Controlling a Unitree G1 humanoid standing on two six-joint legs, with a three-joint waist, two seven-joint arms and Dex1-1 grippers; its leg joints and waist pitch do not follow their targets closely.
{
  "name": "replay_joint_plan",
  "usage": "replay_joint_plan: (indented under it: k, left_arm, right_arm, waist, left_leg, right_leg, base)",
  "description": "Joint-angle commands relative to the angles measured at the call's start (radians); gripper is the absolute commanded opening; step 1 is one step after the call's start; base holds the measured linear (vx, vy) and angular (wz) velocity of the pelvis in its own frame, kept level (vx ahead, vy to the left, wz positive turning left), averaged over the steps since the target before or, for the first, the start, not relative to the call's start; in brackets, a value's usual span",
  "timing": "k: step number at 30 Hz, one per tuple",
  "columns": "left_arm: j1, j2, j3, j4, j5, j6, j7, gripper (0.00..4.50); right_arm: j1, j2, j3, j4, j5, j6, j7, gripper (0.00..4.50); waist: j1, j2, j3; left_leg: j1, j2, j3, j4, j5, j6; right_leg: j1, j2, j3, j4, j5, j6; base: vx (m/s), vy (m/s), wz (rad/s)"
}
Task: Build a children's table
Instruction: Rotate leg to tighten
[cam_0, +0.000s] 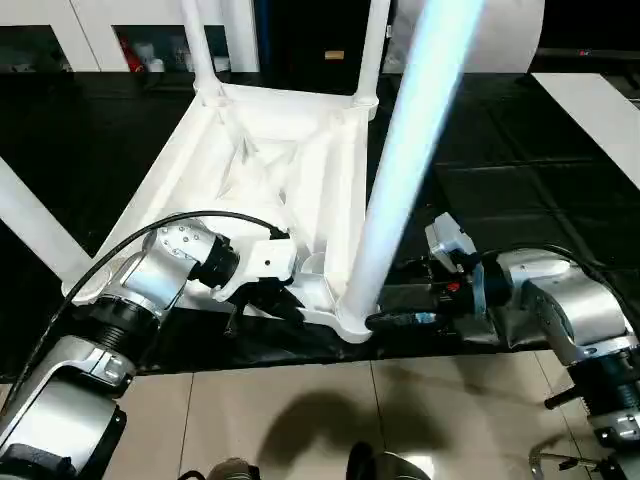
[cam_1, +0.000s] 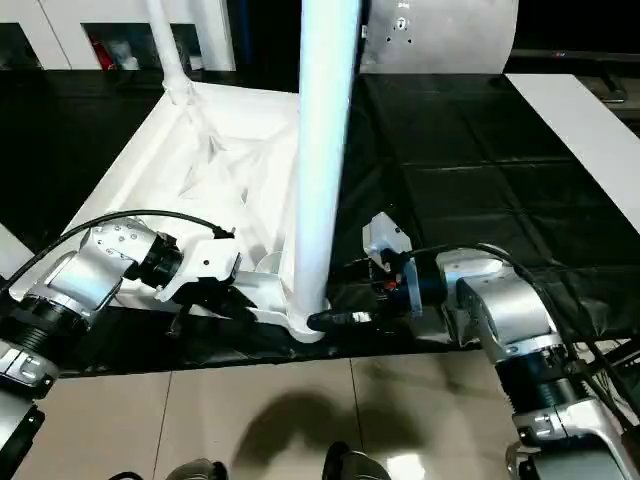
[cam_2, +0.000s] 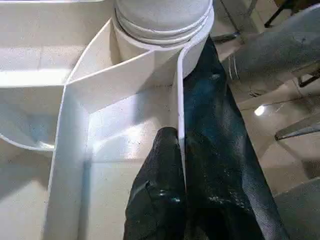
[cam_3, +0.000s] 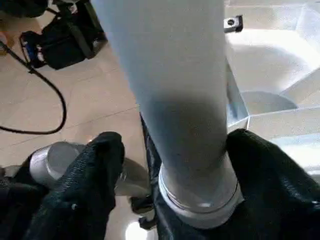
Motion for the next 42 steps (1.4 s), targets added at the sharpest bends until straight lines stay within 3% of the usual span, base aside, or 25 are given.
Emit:
replay_joint_plan:
  k: [1, 6, 13, 17, 21, 24, 25, 27, 29, 30, 31, 32, 33, 35, 36, 37, 38, 39, 40, 41, 42]
  left_arm:
    - [-0.018, -0.005, -0.048, -0.013, 0.015, -0.021, -0.046, 0.0]
    - [-0.016, -0.007, -0.051, -0.017, 0.01, -0.023, -0.047, 0.0]
    - [-0.018, -0.013, -0.048, -0.006, 0.016, -0.037, -0.037, 0.0]
    - [-0.018, -0.016, -0.046, -0.003, 0.017, -0.03, -0.02, 0.0]
    - [-0.011, -0.041, -0.021, -0.027, -0.004, 0.042, 0.022, 0.0]
    - [0.012, -0.093, 0.017, -0.093, -0.05, 0.163, 0.086, 0.0]
    - [0.017, -0.119, 0.029, -0.11, -0.055, 0.212, 0.13, 0.0]
    - [0.014, -0.147, 0.039, -0.11, -0.047, 0.25, 0.184, 0.0]
    - [0.006, -0.182, 0.052, -0.095, -0.034, 0.283, 0.252, 0.0]
    - [0.003, -0.194, 0.056, -0.089, -0.03, 0.294, 0.274, 0.0]
    - [-0.003, -0.21, 0.06, -0.079, -0.023, 0.309, 0.303, 0.0]
    - [-0.012, -0.23, 0.068, -0.063, -0.016, 0.326, 0.345, 0.0]
    - [-0.015, -0.236, 0.071, -0.06, -0.014, 0.332, 0.356, 0.0]
    - [-0.046, -0.307, 0.111, -0.023, -0.001, 0.406, 0.497, 0.0]
    - [-0.053, -0.329, 0.125, -0.02, 0.0, 0.431, 0.542, 0.0]
    - [-0.054, -0.332, 0.126, -0.02, 0.001, 0.434, 0.548, 0.0]
    - [-0.061, -0.348, 0.134, -0.017, 0.006, 0.449, 0.582, 0.0]
    - [-0.072, -0.374, 0.145, -0.006, 0.022, 0.463, 0.638, 0.0]
    - [-0.073, -0.383, 0.15, -0.004, 0.024, 0.468, 0.65, 0.0]
    - [-0.074, -0.386, 0.152, -0.003, 0.024, 0.47, 0.655, 0.0]
    - [-0.073, -0.388, 0.155, -0.003, 0.022, 0.467, 0.657, 0.0]
  right_arm:
    - [-0.005, -0.005, 0.016, 0.006, 0.002, -0.006, 0.02, 3.19]
    - [-0.023, 0.023, 0.016, 0.058, -0.025, -0.058, -0.02, 2.68]
    - [-0.026, 0.039, 0.024, 0.066, -0.031, -0.074, -0.019, 2.08]
    - [-0.018, 0.044, 0.026, 0.06, -0.027, -0.074, -0.013, 1.98]
    - [0.019, 0.059, 0.013, -0.005, 0.015, -0.018, -0.036, 1.93]
    - [0.053, 0.117, 0.008, -0.056, -0.035, 0.022, -0.216, 1.93]
    - [0.057, 0.161, 0.001, -0.062, -0.059, 0.044, -0.31, 1.93]
    - [0.056, 0.216, -0.016, -0.071, -0.063, 0.081, -0.4, 1.92]
    - [0.051, 0.279, -0.03, -0.074, -0.082, 0.104, -0.506, 1.91]
    - [0.049, 0.299, -0.034, -0.073, -0.091, 0.109, -0.54, 1.91]
    - [0.048, 0.327, -0.04, -0.074, -0.101, 0.129, -0.589, 1.91]
    - [0.043, 0.362, -0.051, -0.07, -0.116, 0.147, -0.655, 1.9]
    - [0.042, 0.37, -0.054, -0.069, -0.119, 0.153, -0.672, 1.9]
    - [0.023, 0.475, -0.089, -0.053, -0.154, 0.195, -0.859, 1.9]
    - [0.015, 0.51, -0.105, -0.046, -0.169, 0.203, -0.923, 1.9]
    - [0.014, 0.514, -0.107, -0.044, -0.171, 0.205, -0.931, 1.89]
    - [0.005, 0.542, -0.121, -0.036, -0.179, 0.213, -0.979, 1.89]
    - [-0.008, 0.585, -0.14, -0.024, -0.195, 0.216, -1.059, 1.89]
    - [-0.009, 0.592, -0.141, -0.023, -0.197, 0.208, -1.07, 1.89]
    - [-0.009, 0.594, -0.141, -0.023, -0.197, 0.204, -1.073, 1.89]
    - [-0.006, 0.593, -0.14, -0.025, -0.196, 0.188, -1.069, 1.89]
  waist:
    - [-0.004, -0.007, -0.091]
    - [-0.002, -0.006, -0.091]
    - [-0.001, -0.005, -0.093]
    - [-0.001, -0.007, -0.093]
    - [0.001, -0.007, -0.093]
    - [0.002, -0.003, -0.089]
    - [-0.004, -0.007, -0.085]
    - [-0.013, -0.008, -0.079]
    - [-0.037, -0.013, -0.073]
    - [-0.044, -0.012, -0.072]
    - [-0.058, -0.019, -0.073]
    - [-0.062, -0.013, -0.075]
    - [-0.077, -0.007, -0.07]
    - [-0.101, 0.005, -0.065]
    - [-0.111, 0.005, -0.062]
    - [-0.122, 0.015, -0.061]
    - [-0.136, 0.019, -0.057]
    - [-0.14, 0.019, -0.055]
    - [-0.145, 0.018, -0.056]
    - [-0.15, 0.014, -0.057]
    - [-0.152, 0.012, -0.057]
  left_leg:
    - [0.003, 0.029, -0.001, -0.059, -0.052, 0.133]
    - [0.004, 0.026, 0.0, -0.058, -0.067, 0.118]
    - [0.003, 0.028, 0.0, -0.057, -0.05, 0.126]
    - [0.003, 0.027, 0.0, -0.057, -0.055, 0.124]
    - [0.004, 0.028, 0.0, -0.057, -0.054, 0.123]
    - [0.005, 0.029, -0.002, -0.059, -0.054, 0.117]
    - [0.002, 0.028, -0.001, -0.061, -0.066, 0.099]
    - [0.009, 0.013, 0.0, -0.059, -0.127, 0.07]
    - [0.004, -0.001, -0.002, -0.053, -0.164, 0.043]
    - [0.005, -0.003, -0.003, -0.052, -0.173, 0.041]
    - [-0.002, -0.006, -0.005, -0.05, -0.18, 0.044]
    - [0.0, -0.006, -0.006, -0.049, -0.182, 0.047]
    - [-0.001, -0.004, -0.009, -0.049, -0.197, 0.052]
    - [0.022, 0.012, -0.018, -0.052, -0.267, 0.054]
    - [0.019, 0.015, -0.023, -0.053, -0.285, 0.051]
    - [0.029, 0.026, -0.033, -0.056, -0.341, 0.046]
    - [0.027, 0.042, -0.044, -0.066, -0.399, 0.05]
    - [0.018, 0.053, -0.053, -0.075, -0.423, 0.047]
    - [0.017, 0.063, -0.058, -0.087, -0.459, 0.047]
    - [0.031, 0.037, -0.047, -0.075, -0.443, 0.043]
    - [0.032, 0.018, -0.04, -0.065, -0.409, 0.042]
  right_leg:
    - [0.086, -0.06, 0.071, -0.044, -0.332, -0.132]
    - [0.086, -0.062, 0.07, -0.048, -0.357, -0.131]
    - [0.087, -0.061, 0.071, -0.042, -0.327, -0.138]
    - [0.087, -0.059, 0.071, -0.043, -0.338, -0.132]
    - [0.087, -0.06, 0.071, -0.043, -0.342, -0.13]
    - [0.085, -0.061, 0.071, -0.046, -0.355, -0.127]
    - [0.084, -0.059, 0.07, -0.049, -0.378, -0.118]
    - [0.081, -0.058, 0.063, -0.071, -0.505, -0.073]
    - [0.081, -0.052, 0.048, -0.094, -0.628, 0.005]
    - [0.08, -0.051, 0.043, -0.1, -0.65, 0.021]
    - [0.085, -0.049, 0.034, -0.107, -0.668, 0.05]
    - [0.085, -0.049, 0.032, -0.109, -0.666, 0.056]
    - [0.083, -0.047, 0.022, -0.12, -0.669, 0.066]
    - [0.08, -0.053, 0.001, -0.14, -0.658, 0.057]
    - [0.082, -0.051, -0.004, -0.137, -0.651, 0.055]
    - [0.087, -0.052, -0.016, -0.143, -0.644, 0.055]
    - [0.098, -0.057, -0.02, -0.133, -0.613, 0.055]
    - [0.108, -0.06, -0.016, -0.118, -0.591, 0.053]
    - [0.108, -0.063, 0.005, -0.1, -0.548, 0.043]
    - [0.093, -0.072, 0.011, -0.115, -0.57, 0.028]
    - [0.088, -0.076, 0.007, -0.126, -0.601, 0.024]
  base:
    - [0.0, 0.0, 0.0]
    - [0.0, 0.0, 0.0]
    - [0.0, 0.0, 0.0]
    - [0.0, 0.0, 0.0]
    - [0.0, 0.0, 0.0]
    - [0.0, 0.0, 0.0]
    - [0.0, 0.0, 0.0]
    - [0.0, 0.0, 0.0]
    - [0.0, 0.0, 0.0]
    - [0.0, 0.0, 0.0]
    - [0.0, 0.0, 0.0]
    - [0.0, 0.0, 0.0]
    - [0.0, 0.0, 0.0]
    - [0.0, 0.0, 0.0]
    - [0.0, 0.0, 0.0]
    - [0.0, 0.0, 0.0]
    - [0.0, 0.0, 0.0]
    - [0.0, 0.0, 0.0]
    - [0.0, 0.0, 0.0]
    - [0.0, 0.0, 0.0]
    - [0.0, 0.0, 0.0]
